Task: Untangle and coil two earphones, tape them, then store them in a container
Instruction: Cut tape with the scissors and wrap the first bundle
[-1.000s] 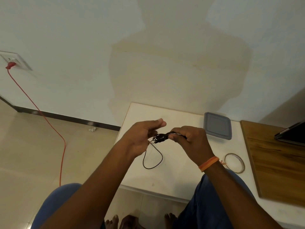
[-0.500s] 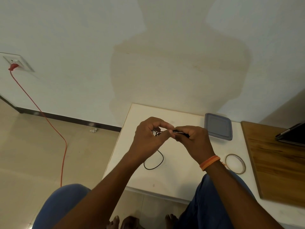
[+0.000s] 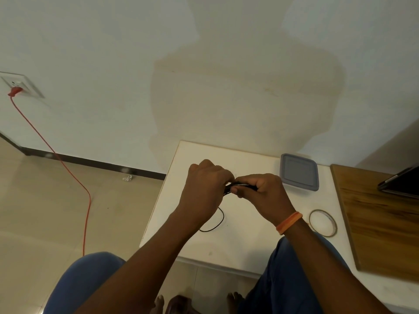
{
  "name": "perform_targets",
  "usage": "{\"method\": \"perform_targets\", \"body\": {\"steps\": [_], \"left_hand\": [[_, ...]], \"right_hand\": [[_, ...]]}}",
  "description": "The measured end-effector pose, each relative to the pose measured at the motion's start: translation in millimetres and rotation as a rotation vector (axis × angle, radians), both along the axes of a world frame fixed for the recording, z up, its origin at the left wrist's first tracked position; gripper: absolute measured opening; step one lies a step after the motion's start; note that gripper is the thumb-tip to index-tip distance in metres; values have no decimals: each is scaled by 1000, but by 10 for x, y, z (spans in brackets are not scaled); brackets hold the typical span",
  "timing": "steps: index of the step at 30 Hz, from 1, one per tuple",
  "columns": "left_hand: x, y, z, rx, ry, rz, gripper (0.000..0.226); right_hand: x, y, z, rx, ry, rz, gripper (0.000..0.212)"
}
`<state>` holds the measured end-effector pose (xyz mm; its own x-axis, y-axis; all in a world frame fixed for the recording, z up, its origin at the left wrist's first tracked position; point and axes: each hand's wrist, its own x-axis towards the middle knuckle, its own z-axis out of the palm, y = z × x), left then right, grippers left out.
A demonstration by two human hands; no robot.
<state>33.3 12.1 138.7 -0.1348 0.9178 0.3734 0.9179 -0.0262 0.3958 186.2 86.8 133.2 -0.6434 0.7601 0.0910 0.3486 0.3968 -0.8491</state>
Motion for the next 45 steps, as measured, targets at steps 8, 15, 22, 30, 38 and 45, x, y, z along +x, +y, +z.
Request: {"method": "perform_targets", "body": {"steps": [8,15,22,30,38,45], "left_hand": [[-233,-20,48,-173,-806,-169,22],[46,-1,21,16,-1125,-57,21],[290,10,-6,42,-1049,135,24],[320,-4,11,-124,-1521,250,16],[277,13,10,-178,-1799,148,18],[213,32,-4,-261,-1872,77,23]], "right_hand": [[118,78,52,-585,265,151,28],[131,124,37,-903,592,180,32],[34,53,19,-1030,789,84,21],[-64,-28,-1,-476,442,-178,20],[-115,-120,49,-50,391,-188,21],[-158,-177,40,186,329,-297,26]]}}
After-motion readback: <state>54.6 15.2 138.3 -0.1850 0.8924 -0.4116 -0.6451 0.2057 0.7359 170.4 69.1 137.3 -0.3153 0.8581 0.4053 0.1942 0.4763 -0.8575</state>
